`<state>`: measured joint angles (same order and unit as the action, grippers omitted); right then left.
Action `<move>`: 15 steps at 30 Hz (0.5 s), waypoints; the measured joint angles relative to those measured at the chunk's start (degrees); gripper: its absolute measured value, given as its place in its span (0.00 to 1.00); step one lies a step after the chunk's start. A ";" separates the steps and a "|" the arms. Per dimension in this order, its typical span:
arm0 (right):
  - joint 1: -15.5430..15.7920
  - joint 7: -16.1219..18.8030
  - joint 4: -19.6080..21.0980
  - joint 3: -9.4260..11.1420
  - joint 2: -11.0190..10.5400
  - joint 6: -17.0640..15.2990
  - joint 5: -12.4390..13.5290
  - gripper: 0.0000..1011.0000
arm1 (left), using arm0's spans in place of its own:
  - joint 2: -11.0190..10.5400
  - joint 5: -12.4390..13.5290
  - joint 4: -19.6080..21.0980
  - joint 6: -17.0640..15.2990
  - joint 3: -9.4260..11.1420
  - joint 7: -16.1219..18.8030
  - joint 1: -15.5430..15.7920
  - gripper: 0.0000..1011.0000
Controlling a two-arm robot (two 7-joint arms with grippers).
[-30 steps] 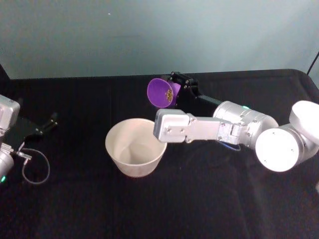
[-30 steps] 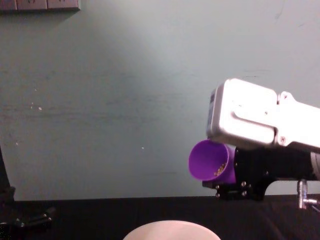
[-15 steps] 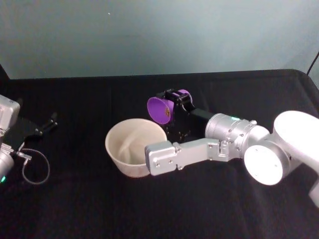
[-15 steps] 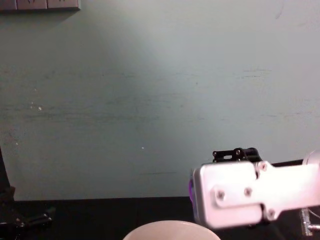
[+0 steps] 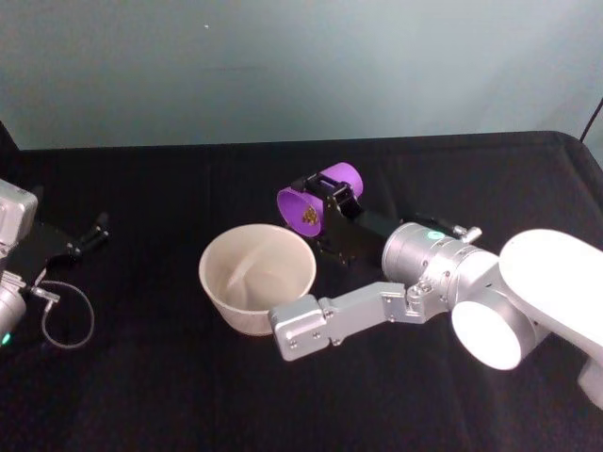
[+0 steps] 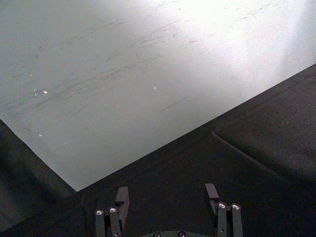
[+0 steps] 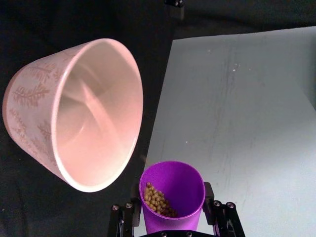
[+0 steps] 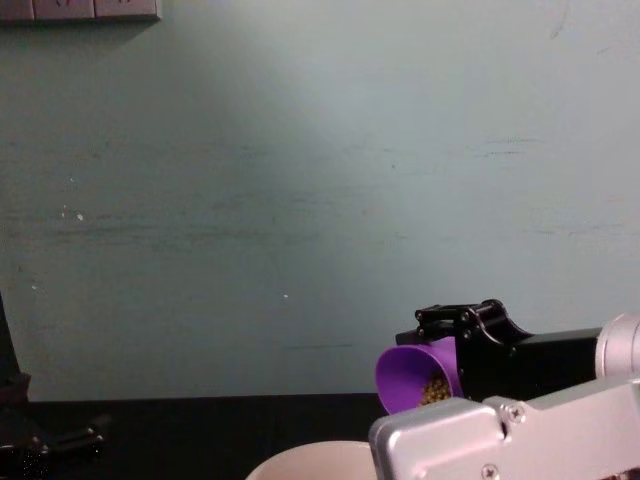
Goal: Pick up the cup and pour the mung beans from the cup into the bowl.
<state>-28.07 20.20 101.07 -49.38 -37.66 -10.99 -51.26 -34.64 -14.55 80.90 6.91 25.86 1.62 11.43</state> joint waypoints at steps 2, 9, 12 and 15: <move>0.06 0.23 -0.01 -0.03 0.09 0.09 -0.49 0.73 | 0.00 0.00 0.00 0.00 0.00 0.00 0.00 0.99; 0.19 0.81 -0.16 -0.73 0.34 1.27 -3.06 0.72 | 0.00 0.00 0.00 0.00 0.00 0.00 0.00 0.99; 0.20 1.13 -0.21 -1.27 0.49 1.73 -4.59 0.72 | 0.00 0.00 0.00 0.00 0.00 0.00 0.00 0.99; 0.16 1.29 -0.32 -1.66 0.65 2.08 -6.04 0.72 | 0.00 0.00 0.00 0.00 0.00 0.00 0.00 0.99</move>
<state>-27.91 21.49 100.75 -51.04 -37.01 -8.91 -57.29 -34.65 -14.55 80.90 6.91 25.86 1.62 11.43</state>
